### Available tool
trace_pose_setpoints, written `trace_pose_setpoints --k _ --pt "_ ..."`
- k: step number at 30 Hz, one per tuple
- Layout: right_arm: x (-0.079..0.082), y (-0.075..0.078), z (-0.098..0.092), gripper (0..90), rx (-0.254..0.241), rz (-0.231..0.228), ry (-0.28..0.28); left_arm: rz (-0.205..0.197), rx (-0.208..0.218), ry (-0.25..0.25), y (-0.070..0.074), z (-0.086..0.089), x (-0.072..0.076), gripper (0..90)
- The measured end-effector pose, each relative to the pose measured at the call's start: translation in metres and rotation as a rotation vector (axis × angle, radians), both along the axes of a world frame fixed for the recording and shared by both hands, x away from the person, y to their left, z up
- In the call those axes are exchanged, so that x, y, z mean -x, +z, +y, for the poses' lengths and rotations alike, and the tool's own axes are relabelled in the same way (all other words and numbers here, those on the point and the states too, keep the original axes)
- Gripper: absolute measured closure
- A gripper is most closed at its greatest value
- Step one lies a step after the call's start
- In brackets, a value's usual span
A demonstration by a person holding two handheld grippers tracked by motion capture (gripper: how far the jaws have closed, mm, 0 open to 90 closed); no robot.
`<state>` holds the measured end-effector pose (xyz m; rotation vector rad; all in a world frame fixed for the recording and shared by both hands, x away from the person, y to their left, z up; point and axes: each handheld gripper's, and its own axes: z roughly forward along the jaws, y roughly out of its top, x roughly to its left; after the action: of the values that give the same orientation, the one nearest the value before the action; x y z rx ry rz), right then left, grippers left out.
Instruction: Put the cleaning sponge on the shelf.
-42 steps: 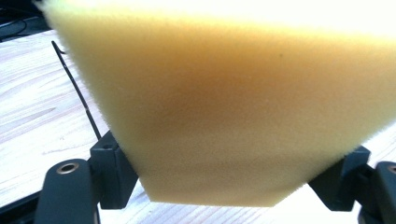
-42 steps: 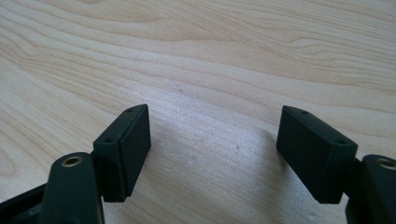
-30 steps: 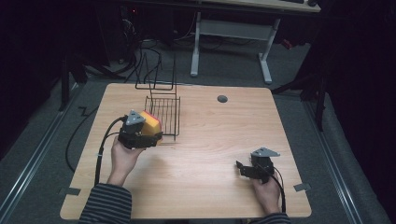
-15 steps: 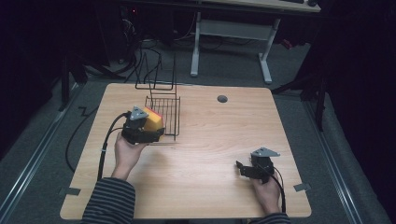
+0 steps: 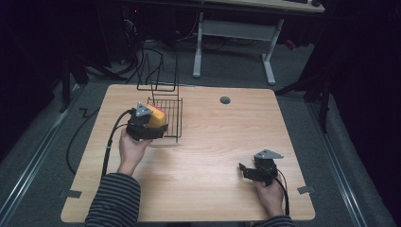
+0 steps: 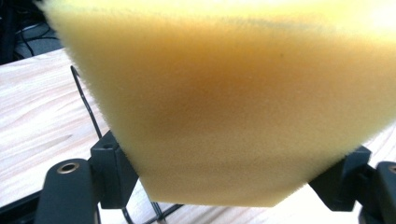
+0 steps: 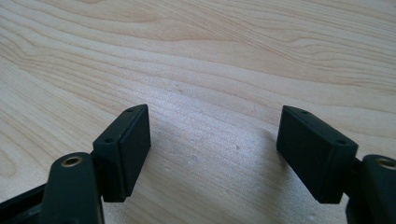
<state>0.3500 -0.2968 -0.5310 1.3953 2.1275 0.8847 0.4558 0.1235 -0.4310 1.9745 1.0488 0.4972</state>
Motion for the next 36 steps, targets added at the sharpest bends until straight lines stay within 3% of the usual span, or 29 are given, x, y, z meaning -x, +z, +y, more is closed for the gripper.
trace_pose_setpoints --k 11,21,25,36 --pt "0.0 0.0 0.0 26.3 -0.001 0.001 -0.001 0.01 0.015 0.035 -0.008 -0.001 -0.011 23.4" --pt "0.0 0.0 0.0 26.3 0.001 0.0 0.0 0.012 -0.004 0.048 -0.011 -0.013 -0.026 23.4" --pt "0.0 0.0 0.0 26.3 0.0 0.001 -0.001 0.02 0.015 0.067 -0.015 -0.014 -0.032 23.4" --pt "0.0 0.0 0.0 26.3 0.0 0.001 -0.001 0.037 -0.009 0.118 -0.031 -0.018 -0.044 23.3"
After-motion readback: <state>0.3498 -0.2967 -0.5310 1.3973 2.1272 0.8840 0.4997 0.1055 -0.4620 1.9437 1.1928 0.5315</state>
